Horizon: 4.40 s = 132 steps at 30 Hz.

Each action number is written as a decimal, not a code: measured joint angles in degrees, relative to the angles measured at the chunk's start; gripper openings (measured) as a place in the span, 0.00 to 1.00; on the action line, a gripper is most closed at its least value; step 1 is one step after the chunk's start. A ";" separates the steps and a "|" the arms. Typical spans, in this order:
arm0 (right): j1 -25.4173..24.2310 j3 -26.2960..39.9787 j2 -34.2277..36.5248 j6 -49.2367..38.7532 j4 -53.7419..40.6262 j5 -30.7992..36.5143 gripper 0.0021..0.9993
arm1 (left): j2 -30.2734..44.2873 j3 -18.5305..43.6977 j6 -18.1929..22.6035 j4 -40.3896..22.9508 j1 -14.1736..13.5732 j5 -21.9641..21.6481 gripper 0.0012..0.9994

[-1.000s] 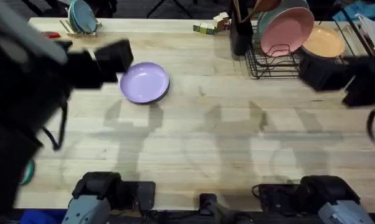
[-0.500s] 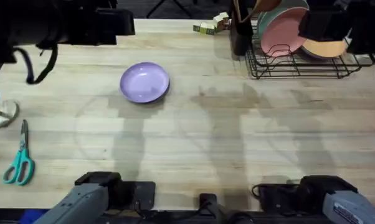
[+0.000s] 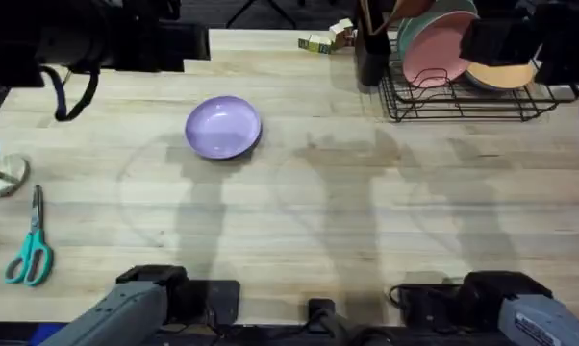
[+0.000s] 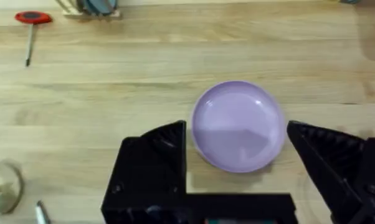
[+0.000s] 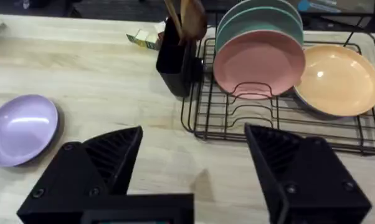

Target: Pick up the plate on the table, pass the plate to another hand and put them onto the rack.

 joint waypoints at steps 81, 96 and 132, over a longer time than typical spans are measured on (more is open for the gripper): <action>0.00 0.00 3.28 -0.12 -3.36 -0.01 1.00 | 44.60 6.63 -0.01 -3.52 10.44 21.63 0.04; 0.00 0.00 3.28 4.17 -1.29 -0.21 1.00 | 43.58 23.73 -0.02 -12.37 5.57 25.77 0.04; 13.47 0.04 5.94 24.67 7.86 -19.49 1.00 | 31.15 32.70 -1.38 -12.76 -0.76 33.37 0.04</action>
